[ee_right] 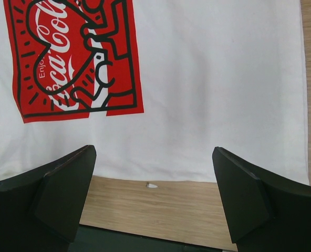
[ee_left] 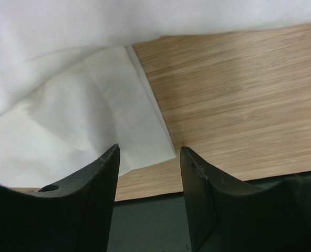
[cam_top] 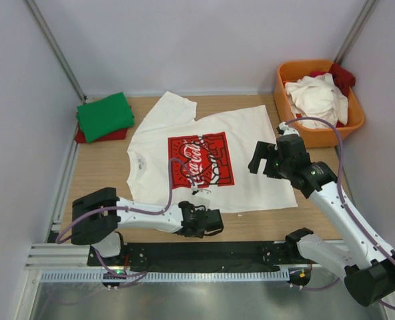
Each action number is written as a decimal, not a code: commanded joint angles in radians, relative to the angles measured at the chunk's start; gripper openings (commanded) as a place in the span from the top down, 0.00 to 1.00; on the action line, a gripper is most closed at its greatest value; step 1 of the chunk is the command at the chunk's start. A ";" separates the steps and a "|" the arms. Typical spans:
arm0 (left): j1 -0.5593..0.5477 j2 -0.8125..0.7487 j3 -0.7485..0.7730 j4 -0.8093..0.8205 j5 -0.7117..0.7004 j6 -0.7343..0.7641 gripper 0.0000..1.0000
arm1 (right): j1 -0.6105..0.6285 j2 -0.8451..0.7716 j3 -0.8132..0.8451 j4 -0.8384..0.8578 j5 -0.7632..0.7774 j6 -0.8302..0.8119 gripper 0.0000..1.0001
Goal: Fold and stack the t-shirts
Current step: Fold the tshirt
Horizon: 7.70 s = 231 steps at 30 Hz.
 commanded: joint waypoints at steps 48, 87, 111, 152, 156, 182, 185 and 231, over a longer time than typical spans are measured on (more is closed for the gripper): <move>-0.033 -0.940 -0.167 -0.489 0.178 -0.115 1.00 | 0.002 -0.046 -0.060 -0.091 0.224 0.163 0.00; -0.033 -0.850 -0.345 -0.099 0.195 0.012 1.00 | -0.688 -0.056 -0.590 0.207 -0.088 0.410 0.43; -0.032 -0.986 0.026 -0.685 -0.058 -0.098 1.00 | -0.681 -0.324 -0.373 -0.054 -0.174 0.355 0.99; 1.071 -0.088 0.620 -0.274 0.362 0.853 1.00 | -0.555 0.427 0.012 0.346 -0.223 0.275 0.99; 1.088 0.009 0.655 -0.261 0.352 0.847 1.00 | -0.541 0.478 0.010 0.380 -0.211 0.292 0.99; 1.180 0.215 0.874 -0.374 0.263 0.716 0.12 | -0.448 0.448 0.171 0.216 0.009 0.168 0.00; 1.157 0.016 0.614 -0.262 0.340 0.660 0.12 | -0.391 0.325 0.115 0.190 0.076 0.172 0.00; 1.248 -0.450 -0.247 -0.012 0.174 0.242 0.88 | 0.025 0.099 0.002 0.078 0.142 0.145 0.08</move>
